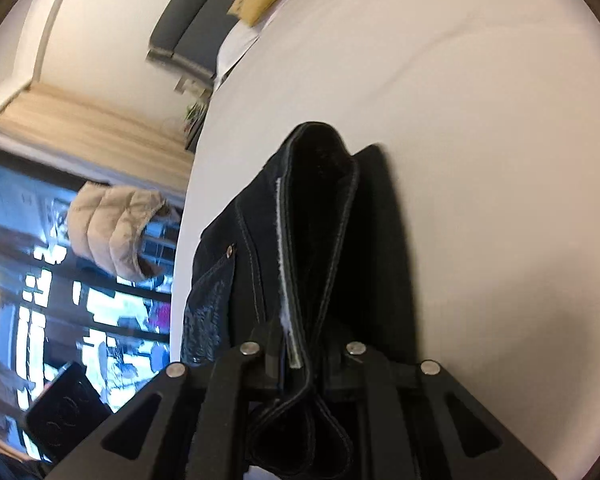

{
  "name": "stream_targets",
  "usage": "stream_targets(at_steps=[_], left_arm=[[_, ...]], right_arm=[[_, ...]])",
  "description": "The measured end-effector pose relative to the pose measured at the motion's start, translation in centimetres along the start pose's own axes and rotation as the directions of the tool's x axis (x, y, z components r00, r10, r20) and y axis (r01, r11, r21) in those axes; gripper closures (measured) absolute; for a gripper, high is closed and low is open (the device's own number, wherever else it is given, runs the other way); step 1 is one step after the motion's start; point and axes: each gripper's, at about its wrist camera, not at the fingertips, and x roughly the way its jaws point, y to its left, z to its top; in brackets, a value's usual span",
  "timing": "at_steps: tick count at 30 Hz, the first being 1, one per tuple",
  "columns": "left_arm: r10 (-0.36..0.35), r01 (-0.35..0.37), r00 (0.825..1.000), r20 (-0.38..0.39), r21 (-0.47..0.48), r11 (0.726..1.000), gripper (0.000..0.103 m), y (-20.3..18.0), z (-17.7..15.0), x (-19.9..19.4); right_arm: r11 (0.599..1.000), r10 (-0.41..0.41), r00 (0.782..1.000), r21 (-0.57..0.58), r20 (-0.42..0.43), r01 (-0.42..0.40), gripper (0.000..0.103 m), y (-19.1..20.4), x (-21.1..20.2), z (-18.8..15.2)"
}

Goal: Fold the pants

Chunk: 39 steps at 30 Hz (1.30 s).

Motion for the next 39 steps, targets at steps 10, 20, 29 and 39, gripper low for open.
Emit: stream_targets(at_steps=[10,20,29,39], left_arm=[[0.013,-0.013,1.0,-0.001,-0.006,1.0,0.088,0.9,-0.2,-0.6],[0.03,-0.029,0.999,0.021,-0.081,0.996,0.088,3.6,1.3,0.0],[0.071,-0.064,0.997,0.042,-0.155,0.986,0.087,6.6,2.5,0.2],[0.146,-0.129,0.982,0.119,-0.141,0.982,0.087,10.9,12.0,1.9]], right_arm=[[0.984,0.079,0.997,0.164,-0.024,-0.074,0.09,-2.5,-0.1,-1.1],[0.977,0.085,0.995,0.198,-0.043,-0.075,0.089,-3.5,-0.3,-2.9],[0.972,-0.105,0.977,0.228,0.183,0.061,0.05,-4.0,-7.3,-0.8],[0.999,-0.052,0.997,-0.005,-0.054,0.052,0.069,1.8,-0.1,-1.7]])
